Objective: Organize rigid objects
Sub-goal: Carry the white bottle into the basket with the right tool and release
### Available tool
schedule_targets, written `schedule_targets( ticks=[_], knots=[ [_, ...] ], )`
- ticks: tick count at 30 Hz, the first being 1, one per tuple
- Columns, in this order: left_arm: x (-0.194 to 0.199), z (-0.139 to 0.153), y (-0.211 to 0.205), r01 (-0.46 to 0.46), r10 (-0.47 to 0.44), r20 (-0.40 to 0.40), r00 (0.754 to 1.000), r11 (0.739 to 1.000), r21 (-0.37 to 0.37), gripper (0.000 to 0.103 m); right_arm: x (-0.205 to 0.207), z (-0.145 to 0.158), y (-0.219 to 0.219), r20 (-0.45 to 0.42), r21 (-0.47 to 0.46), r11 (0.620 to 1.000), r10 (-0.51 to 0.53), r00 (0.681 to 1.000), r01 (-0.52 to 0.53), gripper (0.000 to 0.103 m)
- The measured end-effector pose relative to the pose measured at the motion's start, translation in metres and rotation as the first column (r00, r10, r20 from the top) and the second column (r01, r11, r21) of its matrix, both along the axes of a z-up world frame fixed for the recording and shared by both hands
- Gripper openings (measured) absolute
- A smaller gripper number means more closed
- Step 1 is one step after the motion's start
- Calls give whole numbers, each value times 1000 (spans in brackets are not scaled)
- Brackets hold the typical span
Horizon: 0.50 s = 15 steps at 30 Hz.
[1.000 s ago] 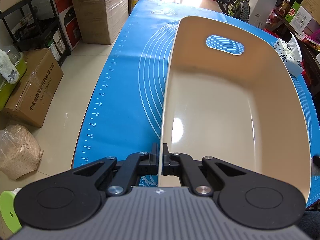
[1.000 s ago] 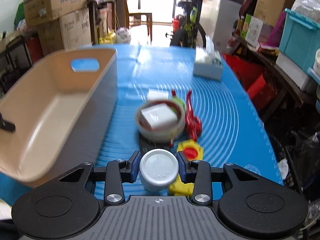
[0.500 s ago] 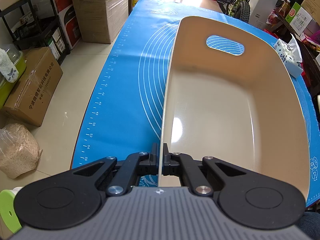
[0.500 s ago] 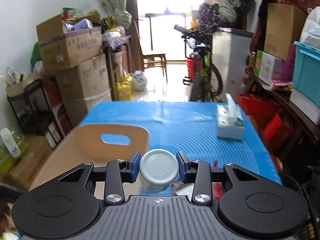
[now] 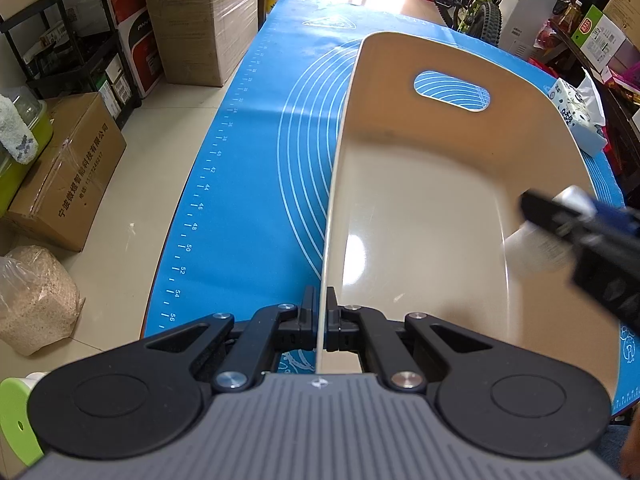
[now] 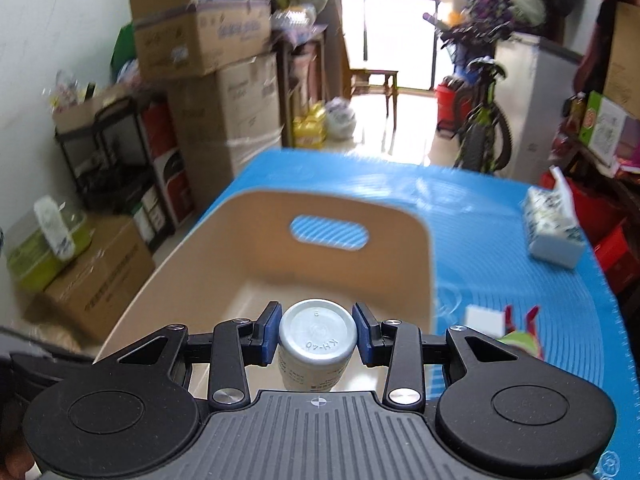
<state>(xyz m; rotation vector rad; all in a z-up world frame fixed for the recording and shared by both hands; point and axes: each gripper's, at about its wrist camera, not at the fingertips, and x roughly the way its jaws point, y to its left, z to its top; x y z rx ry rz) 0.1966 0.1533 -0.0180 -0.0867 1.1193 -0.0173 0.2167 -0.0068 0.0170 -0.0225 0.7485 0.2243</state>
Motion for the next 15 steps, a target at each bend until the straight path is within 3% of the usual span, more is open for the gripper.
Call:
schedule_targets(
  ticks=[15],
  knots=[
    [0, -1, 1, -3, 3, -1, 1000, 1000, 1, 4, 9, -54, 40, -293, -119, 989, 53, 955, -91, 44]
  ],
)
